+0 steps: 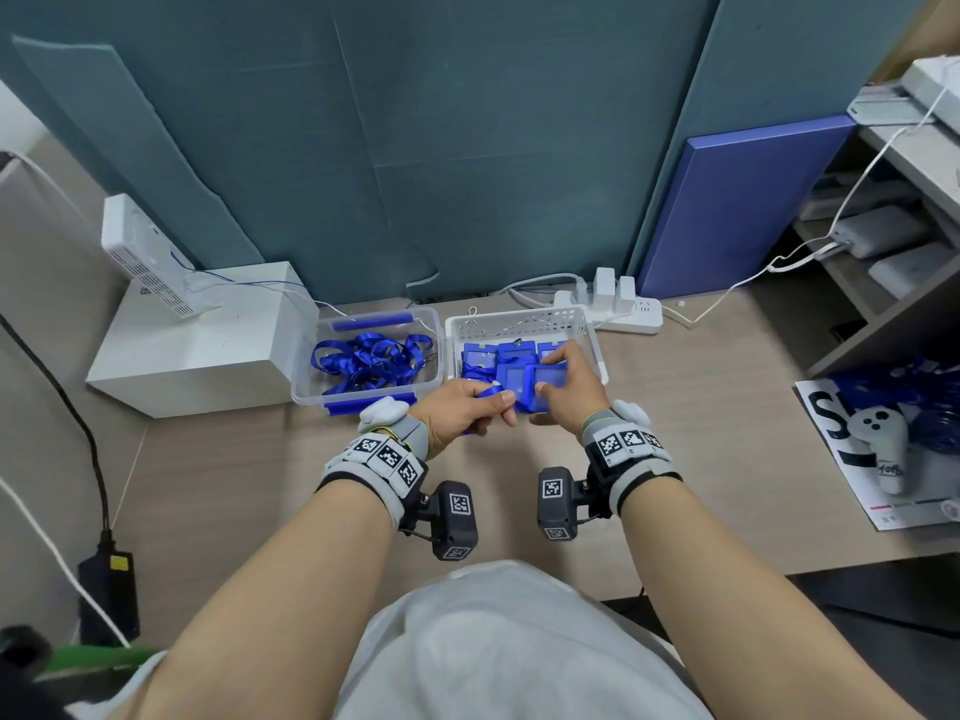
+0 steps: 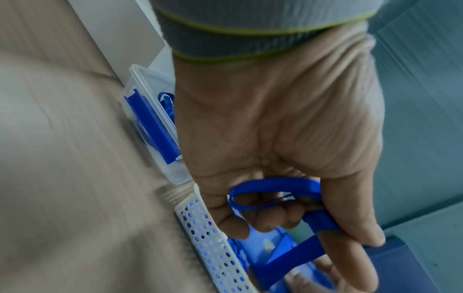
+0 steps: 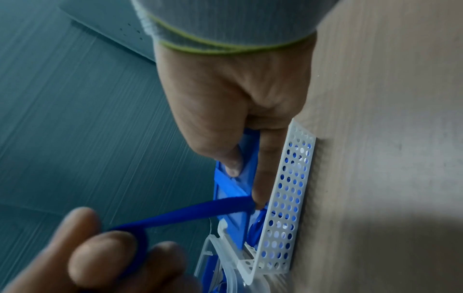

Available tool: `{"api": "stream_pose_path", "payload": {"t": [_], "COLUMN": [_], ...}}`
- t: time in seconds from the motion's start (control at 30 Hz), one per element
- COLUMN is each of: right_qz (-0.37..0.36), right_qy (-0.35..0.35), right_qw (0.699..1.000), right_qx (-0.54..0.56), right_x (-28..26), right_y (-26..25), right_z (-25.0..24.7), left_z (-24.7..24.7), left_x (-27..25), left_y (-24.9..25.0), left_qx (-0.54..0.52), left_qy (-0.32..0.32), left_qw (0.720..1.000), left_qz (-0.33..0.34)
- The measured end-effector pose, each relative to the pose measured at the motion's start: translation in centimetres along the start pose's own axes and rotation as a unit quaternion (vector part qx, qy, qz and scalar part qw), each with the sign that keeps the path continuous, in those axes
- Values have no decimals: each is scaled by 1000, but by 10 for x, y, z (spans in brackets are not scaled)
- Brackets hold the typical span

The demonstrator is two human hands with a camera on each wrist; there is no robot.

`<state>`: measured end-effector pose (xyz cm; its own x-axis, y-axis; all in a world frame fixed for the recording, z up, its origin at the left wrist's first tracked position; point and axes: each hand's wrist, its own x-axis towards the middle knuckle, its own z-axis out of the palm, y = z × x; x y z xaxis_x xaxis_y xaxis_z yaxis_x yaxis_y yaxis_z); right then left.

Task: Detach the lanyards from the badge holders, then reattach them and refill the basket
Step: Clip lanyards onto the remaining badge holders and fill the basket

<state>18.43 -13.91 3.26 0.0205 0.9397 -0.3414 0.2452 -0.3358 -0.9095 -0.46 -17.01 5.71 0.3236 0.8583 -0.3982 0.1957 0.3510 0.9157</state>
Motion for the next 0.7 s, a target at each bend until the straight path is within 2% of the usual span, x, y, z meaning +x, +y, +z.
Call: {"api": "stream_pose_path", "payload": {"t": [0.13, 0.27, 0.47, 0.57, 0.7], "right_qz": [4, 21, 43, 47, 59], "right_qy": [-100, -167, -248, -243, -194], "right_qw": [995, 984, 959, 952, 948], "right_qx": [11, 54, 134, 179, 244], "right_x": [-3, -5, -9, -8, -3], "right_y": [1, -3, -7, -8, -12], "right_z": [-1, -2, -5, -4, -3], "left_z": [-8, -14, -19, -17, -10], "left_x": [4, 9, 13, 14, 15], "left_y": [12, 16, 13, 7, -1], "left_qx": [-45, -124, -206, -246, -235], "left_qy": [64, 103, 120, 109, 110], "left_qw": [996, 986, 971, 963, 964], "left_qz": [31, 43, 7, -23, -66]}}
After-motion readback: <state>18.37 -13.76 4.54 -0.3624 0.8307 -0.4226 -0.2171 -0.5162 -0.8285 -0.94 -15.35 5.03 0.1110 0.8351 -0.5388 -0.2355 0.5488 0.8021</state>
